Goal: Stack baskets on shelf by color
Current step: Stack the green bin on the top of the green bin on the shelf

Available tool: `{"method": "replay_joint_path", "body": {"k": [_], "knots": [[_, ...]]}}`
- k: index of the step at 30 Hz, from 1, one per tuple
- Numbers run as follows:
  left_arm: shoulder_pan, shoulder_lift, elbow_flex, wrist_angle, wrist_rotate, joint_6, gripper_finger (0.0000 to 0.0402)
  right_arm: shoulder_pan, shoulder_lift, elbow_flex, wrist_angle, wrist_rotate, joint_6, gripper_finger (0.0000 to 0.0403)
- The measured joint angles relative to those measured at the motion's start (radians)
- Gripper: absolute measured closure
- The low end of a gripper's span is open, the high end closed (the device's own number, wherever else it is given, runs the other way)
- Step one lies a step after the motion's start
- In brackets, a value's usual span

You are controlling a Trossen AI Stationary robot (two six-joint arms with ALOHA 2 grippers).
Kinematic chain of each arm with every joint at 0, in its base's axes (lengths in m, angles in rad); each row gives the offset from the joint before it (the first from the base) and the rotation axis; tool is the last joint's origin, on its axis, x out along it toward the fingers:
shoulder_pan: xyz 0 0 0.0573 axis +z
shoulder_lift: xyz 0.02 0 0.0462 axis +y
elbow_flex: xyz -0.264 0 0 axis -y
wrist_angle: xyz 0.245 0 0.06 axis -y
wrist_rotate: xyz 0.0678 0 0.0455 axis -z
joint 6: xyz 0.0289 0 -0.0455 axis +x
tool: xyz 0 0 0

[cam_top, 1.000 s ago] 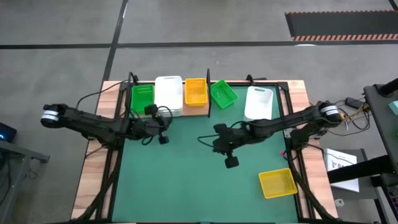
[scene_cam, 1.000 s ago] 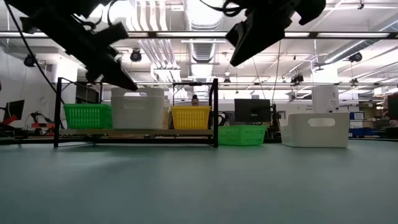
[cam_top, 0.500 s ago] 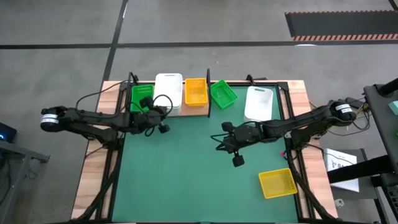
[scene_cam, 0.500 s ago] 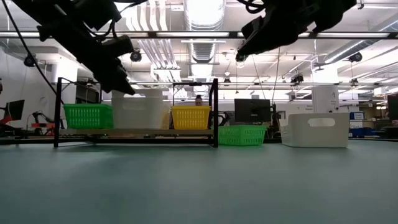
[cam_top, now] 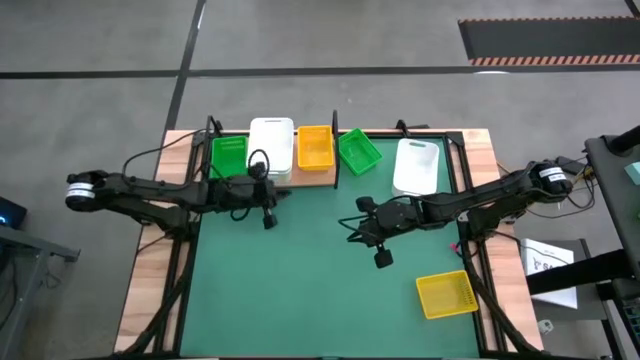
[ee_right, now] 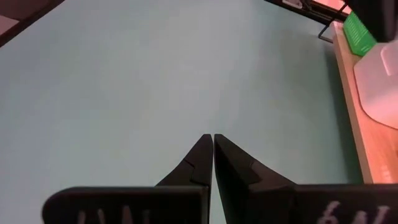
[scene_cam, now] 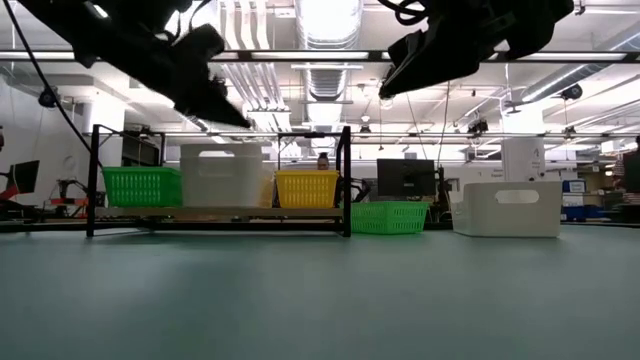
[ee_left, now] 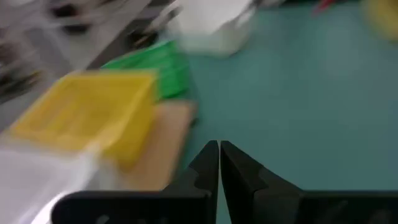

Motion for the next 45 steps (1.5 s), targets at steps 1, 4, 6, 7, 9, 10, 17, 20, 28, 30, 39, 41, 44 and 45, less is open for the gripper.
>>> {"method": "replay_joint_path", "body": {"k": [1, 4, 6, 7, 9, 10, 17, 20, 28, 30, 39, 41, 44, 45], "knots": [[-0.008, 0.003, -0.003, 0.031, 0.048, 0.001, 0.0401, 0.0, 0.0, 0.0, 0.002, 0.0, 0.0, 0.0394], [-0.038, 0.011, -0.017, 0.125, 0.172, 0.011, 0.0401, 0.0, 0.0, -0.001, 0.004, 0.0, 0.001, 0.0394], [-0.057, 0.015, -0.03, 0.179, 0.223, 0.013, 0.0401, 0.0, 0.0, -0.006, 0.01, 0.0, 0.0, 0.0394], [-0.065, 0.016, -0.035, 0.196, 0.236, 0.013, 0.0401, 0.0, 0.0, -0.008, 0.016, 0.0, 0.0, 0.0394], [-0.078, 0.019, -0.047, 0.222, 0.24, 0.013, 0.0401, -0.001, 0.001, -0.016, 0.036, 0.0, -0.005, 0.0394], [-0.081, 0.021, -0.052, 0.23, 0.24, 0.013, 0.0401, -0.001, 0.001, -0.018, 0.046, 0.0, -0.009, 0.0394], [-0.084, 0.042, -0.062, 0.238, 0.24, 0.013, 0.0401, -0.013, 0.001, -0.036, 0.093, -0.001, -0.027, 0.0394], [-0.084, 0.042, -0.06, 0.236, 0.24, 0.013, 0.0401, -0.032, 0.0, -0.038, 0.104, 0.029, -0.046, 0.0394], [-0.092, -0.044, -0.022, 0.233, 0.242, -0.046, 0.0401, -0.235, 0.004, 0.085, -0.349, 0.311, 0.071, 0.0394], [-0.092, -0.064, -0.026, 0.236, 0.242, -0.038, 0.0401, -0.316, 0.025, 0.105, -0.381, 0.297, 0.057, 0.0394], [-0.092, -0.095, -0.045, 0.234, 0.228, -0.018, 0.0401, -0.589, 0.108, 0.111, -0.377, 0.049, -0.203, 0.0374], [-0.092, -0.095, -0.047, 0.231, 0.227, -0.015, 0.0401, -0.626, 0.13, 0.111, -0.376, 0.044, -0.209, 0.0353], [-0.092, -0.095, -0.047, 0.235, 0.226, 0.007, 0.0401, -0.664, 0.158, 0.111, -0.378, 0.044, -0.201, 0.0312], [-0.092, -0.095, -0.047, 0.235, 0.224, 0.012, 0.0401, -0.672, 0.164, 0.111, -0.373, 0.044, -0.2, 0.0298]]}}
